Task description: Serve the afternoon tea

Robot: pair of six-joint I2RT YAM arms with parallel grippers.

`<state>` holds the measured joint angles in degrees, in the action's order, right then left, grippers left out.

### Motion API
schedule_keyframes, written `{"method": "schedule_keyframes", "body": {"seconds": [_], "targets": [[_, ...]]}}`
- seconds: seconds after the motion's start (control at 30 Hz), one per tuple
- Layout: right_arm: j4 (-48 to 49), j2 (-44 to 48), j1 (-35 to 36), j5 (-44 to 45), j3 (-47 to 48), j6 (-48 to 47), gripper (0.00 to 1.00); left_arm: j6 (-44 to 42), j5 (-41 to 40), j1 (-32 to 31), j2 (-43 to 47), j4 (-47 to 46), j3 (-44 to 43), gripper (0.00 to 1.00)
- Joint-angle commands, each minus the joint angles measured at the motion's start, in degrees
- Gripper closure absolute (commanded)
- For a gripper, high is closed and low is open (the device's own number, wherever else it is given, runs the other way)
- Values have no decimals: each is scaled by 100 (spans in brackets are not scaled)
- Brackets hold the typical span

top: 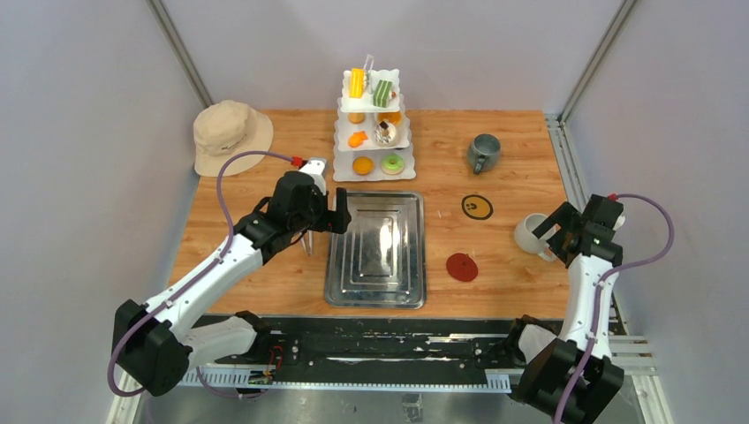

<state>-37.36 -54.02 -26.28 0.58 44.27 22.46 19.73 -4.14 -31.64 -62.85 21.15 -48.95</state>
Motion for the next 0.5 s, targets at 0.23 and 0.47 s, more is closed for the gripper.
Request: {"method": "schedule_keyframes", "body": {"seconds": [0.23,0.47], "targets": [[1486,172,-225,-1340,-821,-195,3,-216,-267,-35,-31,105,-97,2],[1605,280,-237,-1505,-995,-81,3,-347,-457,-35,81,214,-17,2]]}}
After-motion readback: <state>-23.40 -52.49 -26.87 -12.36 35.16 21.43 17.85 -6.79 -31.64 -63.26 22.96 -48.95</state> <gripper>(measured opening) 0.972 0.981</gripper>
